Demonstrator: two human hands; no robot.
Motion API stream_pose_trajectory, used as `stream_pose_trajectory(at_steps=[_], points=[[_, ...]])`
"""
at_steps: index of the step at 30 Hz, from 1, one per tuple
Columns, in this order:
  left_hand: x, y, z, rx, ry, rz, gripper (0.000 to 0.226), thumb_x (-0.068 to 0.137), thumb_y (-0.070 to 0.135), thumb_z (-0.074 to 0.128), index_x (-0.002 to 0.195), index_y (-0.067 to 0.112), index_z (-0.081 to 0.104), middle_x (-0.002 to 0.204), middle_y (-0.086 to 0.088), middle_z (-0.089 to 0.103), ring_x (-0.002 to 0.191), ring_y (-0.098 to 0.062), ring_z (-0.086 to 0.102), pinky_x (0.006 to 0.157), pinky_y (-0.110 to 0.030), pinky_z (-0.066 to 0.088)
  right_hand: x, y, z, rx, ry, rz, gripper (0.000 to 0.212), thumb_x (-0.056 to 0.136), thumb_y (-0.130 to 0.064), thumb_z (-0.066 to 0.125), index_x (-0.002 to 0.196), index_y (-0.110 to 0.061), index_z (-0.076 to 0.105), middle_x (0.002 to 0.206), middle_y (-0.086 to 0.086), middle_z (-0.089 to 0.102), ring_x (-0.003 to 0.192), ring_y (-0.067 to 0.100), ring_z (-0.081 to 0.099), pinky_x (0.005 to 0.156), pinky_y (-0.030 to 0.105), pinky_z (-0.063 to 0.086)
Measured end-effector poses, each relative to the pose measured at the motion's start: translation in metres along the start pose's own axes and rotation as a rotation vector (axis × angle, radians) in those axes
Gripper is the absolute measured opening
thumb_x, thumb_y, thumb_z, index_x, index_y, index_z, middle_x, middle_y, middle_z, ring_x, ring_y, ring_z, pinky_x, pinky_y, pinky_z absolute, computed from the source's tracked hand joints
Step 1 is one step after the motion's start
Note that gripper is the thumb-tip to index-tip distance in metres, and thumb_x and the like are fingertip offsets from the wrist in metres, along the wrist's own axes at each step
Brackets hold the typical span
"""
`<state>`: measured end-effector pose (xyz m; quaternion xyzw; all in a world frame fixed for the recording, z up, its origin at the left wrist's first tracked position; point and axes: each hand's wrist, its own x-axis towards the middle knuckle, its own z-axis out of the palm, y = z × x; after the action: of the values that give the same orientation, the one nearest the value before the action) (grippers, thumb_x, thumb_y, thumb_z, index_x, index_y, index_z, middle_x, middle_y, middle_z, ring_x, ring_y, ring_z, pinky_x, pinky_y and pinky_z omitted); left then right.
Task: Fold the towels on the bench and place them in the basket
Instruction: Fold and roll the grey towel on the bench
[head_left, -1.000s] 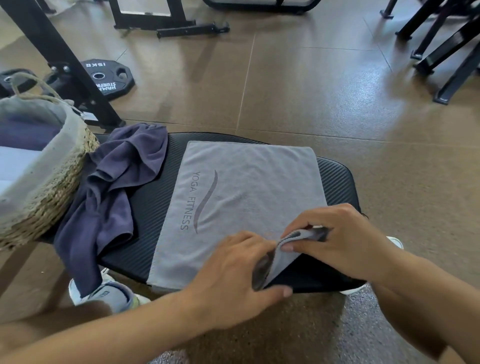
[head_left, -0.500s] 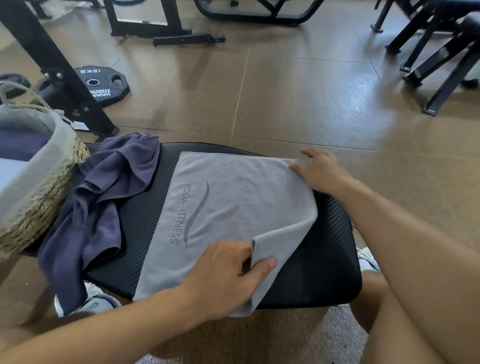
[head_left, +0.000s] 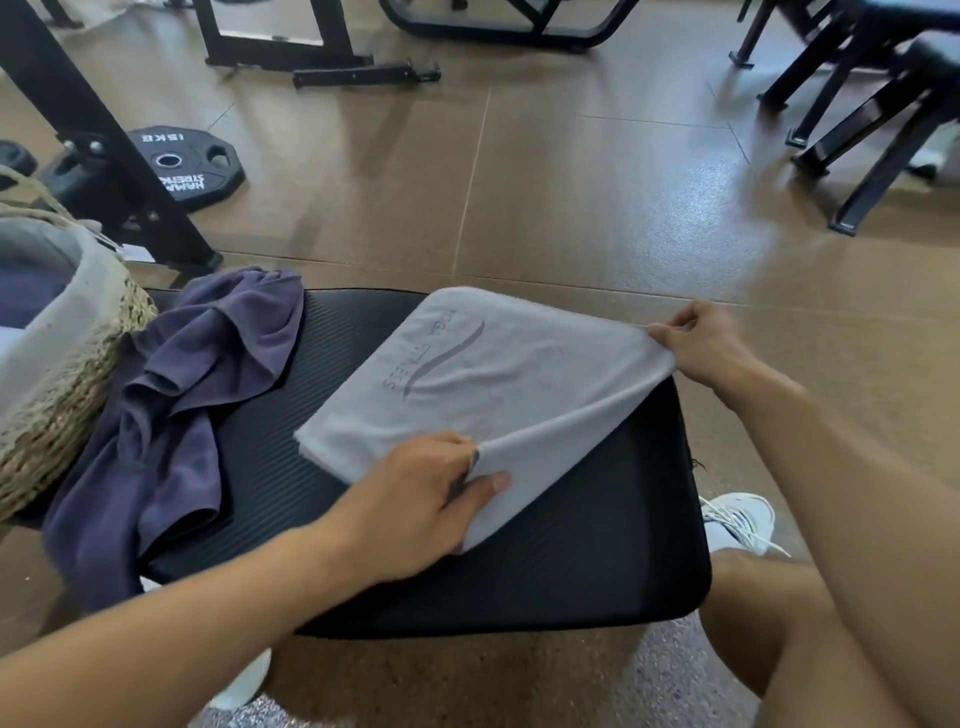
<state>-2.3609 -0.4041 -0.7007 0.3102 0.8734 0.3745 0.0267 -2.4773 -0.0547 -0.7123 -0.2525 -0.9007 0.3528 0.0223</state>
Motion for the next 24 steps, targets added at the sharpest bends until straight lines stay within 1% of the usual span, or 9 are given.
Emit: stream_pose_trajectory(at_steps=[3,5,9,13,15,17,19,22,24], points=[[0.005,-0.023,-0.025,0.057,-0.007,-0.047,0.054,0.095,0.06,0.048,0.063,0.017,0.046,0.065,0.005,0.052,0.061,-0.011,0.054,0.061,-0.03,0.045,-0.02,0.009,-0.027,-0.039,-0.111,-0.09,0.013,0.087,-0.027,0.078,0.084,-0.021,0.067,0.078,0.005,0.063,0.062,0.02,0.054,0.059,0.029,0.043],[0.001,-0.033,-0.043,0.03,-0.055,-0.085,0.055,0.092,0.063,0.048,0.068,0.014,0.056,0.067,0.001,0.058,0.065,-0.02,0.057,0.064,-0.041,0.047,-0.045,0.007,-0.046,-0.062,-0.23,-0.201,0.008,0.086,-0.023,0.081,0.084,-0.025,0.074,0.068,0.004,0.061,0.057,0.017,0.05,0.054,0.026,0.038],[-0.022,-0.042,-0.075,-0.033,-0.199,-0.177,0.049,0.086,0.06,0.057,0.071,0.014,0.06,0.064,0.005,0.059,0.059,-0.013,0.054,0.06,-0.04,0.046,-0.106,-0.005,-0.07,-0.195,-0.491,-0.359,0.011,0.082,-0.021,0.084,0.081,-0.032,0.082,0.065,-0.011,0.073,0.052,-0.002,0.051,0.053,0.013,0.04],[-0.046,-0.047,-0.102,-0.063,-0.292,-0.286,0.051,0.077,0.055,0.064,0.067,0.005,0.06,0.061,0.013,0.048,0.059,-0.004,0.043,0.055,-0.041,0.039,-0.153,-0.007,-0.068,-0.463,-0.728,-0.424,0.018,0.077,-0.05,0.083,0.091,-0.056,0.075,0.086,-0.029,0.07,0.079,-0.003,0.065,0.07,0.017,0.048],[-0.054,-0.043,-0.108,-0.023,-0.268,-0.311,0.05,0.069,0.053,0.063,0.058,0.006,0.052,0.055,0.014,0.04,0.052,-0.002,0.036,0.051,-0.033,0.03,-0.166,-0.009,-0.064,-0.537,-0.792,-0.495,0.048,0.059,-0.077,0.079,0.103,-0.061,0.067,0.101,-0.029,0.062,0.094,-0.006,0.059,0.077,0.016,0.045],[-0.06,-0.044,-0.112,-0.054,-0.243,-0.356,0.051,0.066,0.053,0.062,0.057,0.004,0.051,0.055,0.012,0.041,0.052,-0.004,0.037,0.052,-0.03,0.028,-0.175,-0.008,-0.057,-0.668,-0.731,-0.626,0.061,0.054,-0.086,0.07,0.109,-0.06,0.061,0.107,-0.03,0.056,0.101,-0.01,0.053,0.083,0.017,0.044],[-0.067,-0.047,-0.112,-0.124,-0.213,-0.388,0.059,0.071,0.058,0.064,0.059,0.001,0.054,0.057,0.009,0.044,0.054,-0.008,0.04,0.054,-0.031,0.029,-0.18,-0.004,-0.047,-0.658,-0.568,-0.744,0.036,0.069,-0.07,0.072,0.1,-0.056,0.06,0.103,-0.03,0.054,0.103,-0.008,0.052,0.082,0.018,0.045],[-0.07,-0.04,-0.101,-0.15,-0.014,-0.425,0.066,0.089,0.066,0.058,0.054,0.012,0.046,0.054,0.007,0.038,0.051,-0.008,0.036,0.051,-0.028,0.026,-0.174,0.004,-0.037,-0.374,-0.403,-0.837,0.021,0.085,-0.034,0.079,0.087,-0.049,0.065,0.109,-0.031,0.057,0.111,0.0,0.055,0.085,0.023,0.047],[-0.07,-0.031,-0.089,-0.096,0.112,-0.439,0.062,0.091,0.061,0.053,0.058,0.009,0.049,0.056,0.008,0.04,0.052,-0.006,0.037,0.05,-0.024,0.026,-0.17,-0.002,-0.035,-0.078,-0.41,-0.806,0.009,0.086,-0.032,0.076,0.094,-0.035,0.073,0.121,-0.025,0.065,0.12,0.004,0.058,0.095,0.024,0.049]])
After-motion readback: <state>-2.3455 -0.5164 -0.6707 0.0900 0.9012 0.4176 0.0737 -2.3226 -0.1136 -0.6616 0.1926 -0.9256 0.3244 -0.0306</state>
